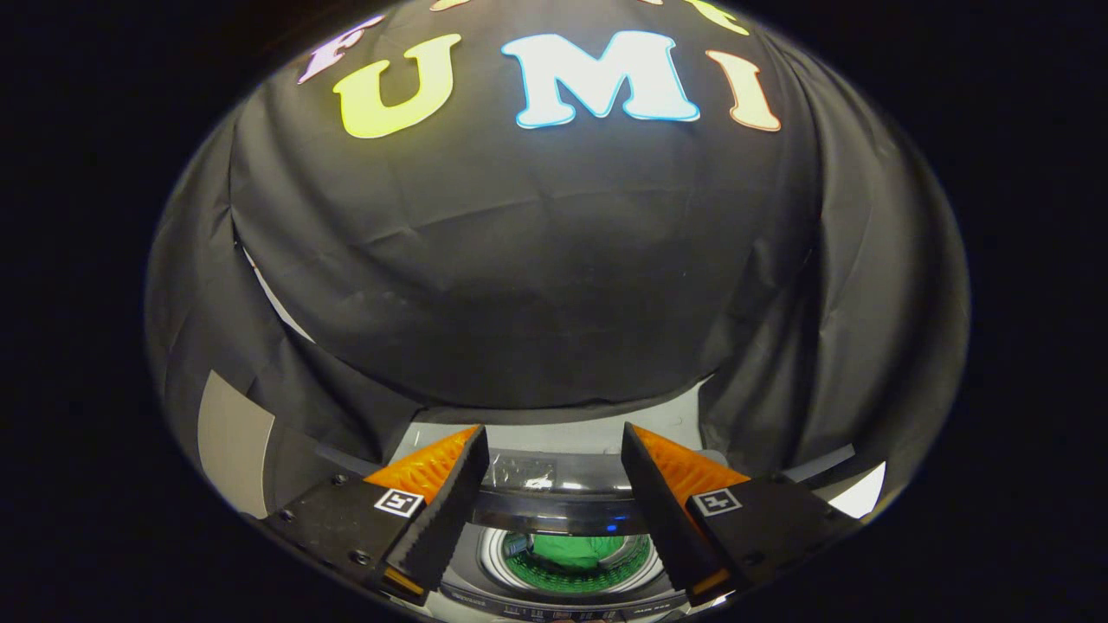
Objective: Put the clothes into the washing machine and then close the washing machine lid.
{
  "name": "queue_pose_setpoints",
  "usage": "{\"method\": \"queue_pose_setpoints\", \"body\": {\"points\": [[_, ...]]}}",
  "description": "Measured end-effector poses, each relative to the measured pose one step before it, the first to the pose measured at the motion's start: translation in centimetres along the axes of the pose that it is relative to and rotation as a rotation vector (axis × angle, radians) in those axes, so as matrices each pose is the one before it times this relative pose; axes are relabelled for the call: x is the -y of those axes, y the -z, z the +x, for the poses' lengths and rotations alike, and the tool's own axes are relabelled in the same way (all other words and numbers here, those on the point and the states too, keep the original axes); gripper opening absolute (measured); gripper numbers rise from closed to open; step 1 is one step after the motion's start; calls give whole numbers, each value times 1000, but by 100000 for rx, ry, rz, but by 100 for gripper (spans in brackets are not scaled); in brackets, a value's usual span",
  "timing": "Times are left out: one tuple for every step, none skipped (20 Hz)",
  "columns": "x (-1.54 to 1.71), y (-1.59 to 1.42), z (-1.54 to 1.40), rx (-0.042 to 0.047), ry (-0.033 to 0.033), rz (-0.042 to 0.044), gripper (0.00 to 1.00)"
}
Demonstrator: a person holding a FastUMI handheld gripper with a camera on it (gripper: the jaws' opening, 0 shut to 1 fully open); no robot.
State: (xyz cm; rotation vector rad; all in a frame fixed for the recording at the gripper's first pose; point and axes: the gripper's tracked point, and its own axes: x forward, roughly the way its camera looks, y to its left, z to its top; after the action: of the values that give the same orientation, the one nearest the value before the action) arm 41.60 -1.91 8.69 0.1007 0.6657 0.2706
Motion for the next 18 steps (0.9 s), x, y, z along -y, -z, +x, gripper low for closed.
{"method": "queue_pose_setpoints", "body": {"points": [[-25, -97, -221, 2740, -122, -425, 97], [-14, 136, -284, 2299, -29, -297, 97], [-53, 247, -80, 2059, 109, -217, 97], [-22, 254, -220, 1757, 196, -32, 97], [-24, 47, -209, 1580, 217, -101, 97], [2, 104, -155, 1114, 207, -67, 97], [-1, 180, -97, 875, 138, -57, 97], [-34, 264, -291, 752, 101, -192, 97], [-83, 330, -385, 433, 57, -82, 97], [-59, 448, -566, 806, -184, -383, 97], [5, 33, -420, 811, 4, -31, 97], [-2, 338, -39, 415, 163, 117, 97], [-46, 226, -158, 12, 271, -15, 97], [-24, 279, -240, -195, 232, 156, 97], [-10, 194, -189, -60, 156, 129, 97], [-40, 218, -214, 11, 75, -67, 97], [1, 75, -139, 441, 208, 155, 97], [-28, 251, -218, 337, 291, 16, 97]]}}
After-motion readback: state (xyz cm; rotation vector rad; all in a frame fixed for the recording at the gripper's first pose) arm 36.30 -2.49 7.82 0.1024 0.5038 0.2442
